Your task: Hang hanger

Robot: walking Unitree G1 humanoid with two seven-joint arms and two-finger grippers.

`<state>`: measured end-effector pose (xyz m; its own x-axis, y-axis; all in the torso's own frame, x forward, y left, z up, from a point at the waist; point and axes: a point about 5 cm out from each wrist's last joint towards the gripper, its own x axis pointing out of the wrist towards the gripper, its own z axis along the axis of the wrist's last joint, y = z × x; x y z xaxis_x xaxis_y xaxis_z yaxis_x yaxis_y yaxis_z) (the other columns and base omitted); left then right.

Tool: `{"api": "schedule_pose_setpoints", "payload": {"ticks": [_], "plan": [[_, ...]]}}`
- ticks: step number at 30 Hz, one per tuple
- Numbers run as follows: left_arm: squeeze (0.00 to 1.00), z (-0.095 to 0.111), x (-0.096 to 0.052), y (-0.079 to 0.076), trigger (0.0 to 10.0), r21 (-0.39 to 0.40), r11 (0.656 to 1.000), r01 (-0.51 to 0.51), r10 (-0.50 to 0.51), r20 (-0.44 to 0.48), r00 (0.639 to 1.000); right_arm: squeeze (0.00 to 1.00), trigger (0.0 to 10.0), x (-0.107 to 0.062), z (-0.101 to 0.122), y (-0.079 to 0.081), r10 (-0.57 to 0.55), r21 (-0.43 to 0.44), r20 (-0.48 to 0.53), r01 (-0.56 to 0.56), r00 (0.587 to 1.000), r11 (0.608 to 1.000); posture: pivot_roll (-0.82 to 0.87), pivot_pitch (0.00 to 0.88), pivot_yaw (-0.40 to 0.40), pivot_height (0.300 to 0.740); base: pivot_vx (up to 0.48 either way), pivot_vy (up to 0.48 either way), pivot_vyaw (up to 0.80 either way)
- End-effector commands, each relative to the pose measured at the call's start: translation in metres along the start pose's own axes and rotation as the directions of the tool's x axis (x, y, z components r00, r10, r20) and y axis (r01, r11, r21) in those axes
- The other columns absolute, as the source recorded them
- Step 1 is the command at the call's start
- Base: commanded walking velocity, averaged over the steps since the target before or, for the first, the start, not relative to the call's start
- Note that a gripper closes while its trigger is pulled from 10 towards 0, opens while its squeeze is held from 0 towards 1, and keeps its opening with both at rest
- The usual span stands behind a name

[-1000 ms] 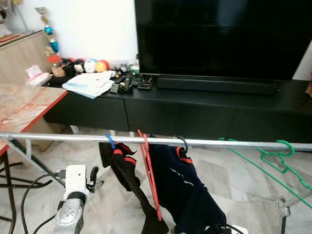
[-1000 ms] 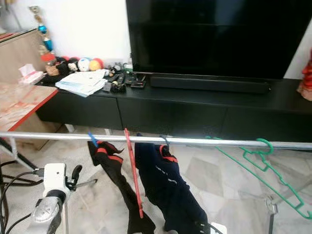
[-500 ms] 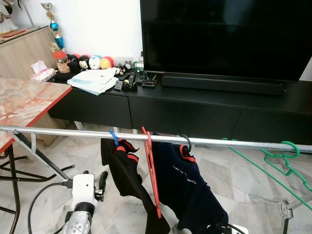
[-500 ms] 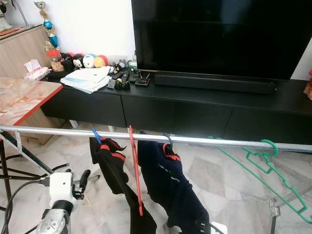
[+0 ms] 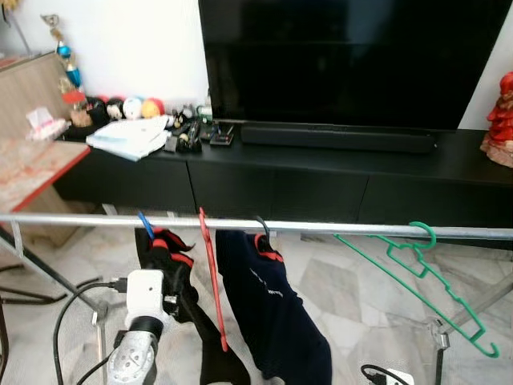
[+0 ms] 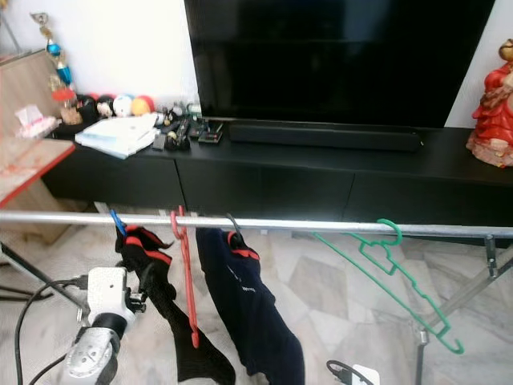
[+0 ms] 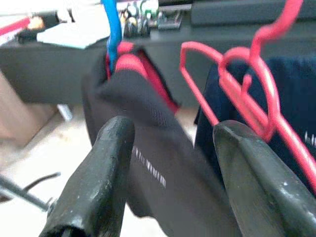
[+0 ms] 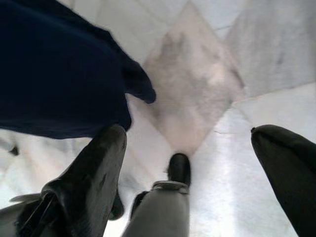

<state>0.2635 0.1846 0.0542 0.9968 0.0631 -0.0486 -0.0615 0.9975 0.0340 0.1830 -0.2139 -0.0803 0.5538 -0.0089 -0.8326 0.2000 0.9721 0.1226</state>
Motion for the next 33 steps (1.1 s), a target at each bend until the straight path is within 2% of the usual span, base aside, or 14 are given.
{"api": "schedule_pose_setpoints", "payload": {"ticks": [1,3,4,5,8,10,12,13,17,21,25,30,33], "plan": [[0.00,0.008,0.003,-0.002,10.0,-0.010,1.000,0.022,-0.022,0.005,1.000,0.00,10.0,0.001,-0.001,0.005,0.013,0.006,-0.006,-0.013,1.000,1.000,-0.04,0.000,0.060,0.740,0.000,0.000,0.00],[0.00,0.010,0.007,-0.006,10.0,-0.008,0.999,0.035,-0.036,-0.022,0.999,0.00,10.0,0.001,-0.001,0.005,0.013,0.006,-0.006,-0.013,1.000,1.000,-0.03,0.000,0.057,0.740,0.000,0.000,0.00],[0.00,0.016,0.016,-0.010,10.0,-0.044,0.998,0.037,-0.038,-0.029,0.999,0.00,10.0,0.001,-0.001,0.005,0.013,0.004,-0.007,-0.013,1.000,1.000,-0.03,0.000,0.055,0.740,0.000,0.000,0.00],[0.00,0.019,0.019,-0.011,10.0,-0.059,0.998,0.036,-0.038,-0.029,0.999,0.00,10.0,0.001,-0.001,0.005,0.013,0.003,-0.007,-0.013,1.000,1.000,-0.03,0.000,0.055,0.740,0.000,0.000,0.00],[0.00,0.028,0.037,-0.018,10.0,-0.059,0.997,0.043,-0.047,-0.063,0.997,0.00,10.0,0.001,0.000,0.005,0.014,0.000,-0.008,-0.014,1.000,1.000,-0.03,0.000,0.052,0.740,0.000,0.000,0.00],[0.00,0.029,0.041,-0.019,10.0,-0.051,0.998,0.047,-0.051,-0.075,0.996,0.00,10.0,0.001,0.000,0.005,0.014,-0.001,-0.008,-0.014,1.000,1.000,-0.03,0.000,0.052,0.740,0.000,0.000,0.00],[0.00,0.035,0.062,-0.028,10.0,-0.059,0.995,0.074,-0.081,-0.133,0.988,0.00,10.0,0.001,0.000,0.005,0.015,-0.001,-0.006,-0.015,1.000,1.000,-0.04,0.000,0.053,0.740,0.000,0.000,0.00],[0.00,0.035,0.062,-0.028,10.0,-0.059,0.995,0.074,-0.081,-0.133,0.988,0.00,10.0,0.001,0.000,0.005,0.015,-0.001,-0.006,-0.015,1.000,1.000,-0.04,0.000,0.053,0.740,0.000,0.000,0.00],[0.00,0.040,0.082,-0.028,10.0,0.002,0.999,0.045,-0.044,-0.222,0.974,0.00,10.0,0.001,0.000,0.005,0.012,0.003,-0.004,-0.012,1.000,1.000,-0.05,0.000,0.055,0.740,0.000,0.000,0.00],[0.00,0.044,0.090,-0.026,10.0,0.011,1.000,0.003,0.000,-0.266,0.964,0.00,10.0,0.001,0.000,0.005,0.009,0.009,-0.004,-0.009,1.000,1.000,-0.06,0.000,0.060,0.740,0.000,0.000,0.00],[0.00,0.043,0.094,-0.018,10.0,0.018,0.995,-0.100,0.100,-0.320,0.942,0.00,10.0,0.001,-0.001,0.005,0.005,0.017,-0.004,-0.005,1.000,1.000,-0.06,0.000,0.059,0.740,0.000,0.000,0.00],[0.00,0.045,0.093,-0.018,10.0,-0.012,0.994,-0.109,0.099,-0.323,0.941,0.00,10.0,0.001,-0.002,0.005,0.005,0.018,-0.006,-0.005,1.000,1.000,-0.06,0.007,0.059,0.740,0.000,0.000,0.00],[0.00,0.055,0.093,-0.019,10.0,-0.041,0.994,-0.103,0.087,-0.280,0.956,0.00,10.0,0.001,-0.002,0.004,0.004,0.018,-0.006,-0.004,1.000,1.000,-0.06,0.012,0.059,0.740,0.000,0.000,0.00]]}}
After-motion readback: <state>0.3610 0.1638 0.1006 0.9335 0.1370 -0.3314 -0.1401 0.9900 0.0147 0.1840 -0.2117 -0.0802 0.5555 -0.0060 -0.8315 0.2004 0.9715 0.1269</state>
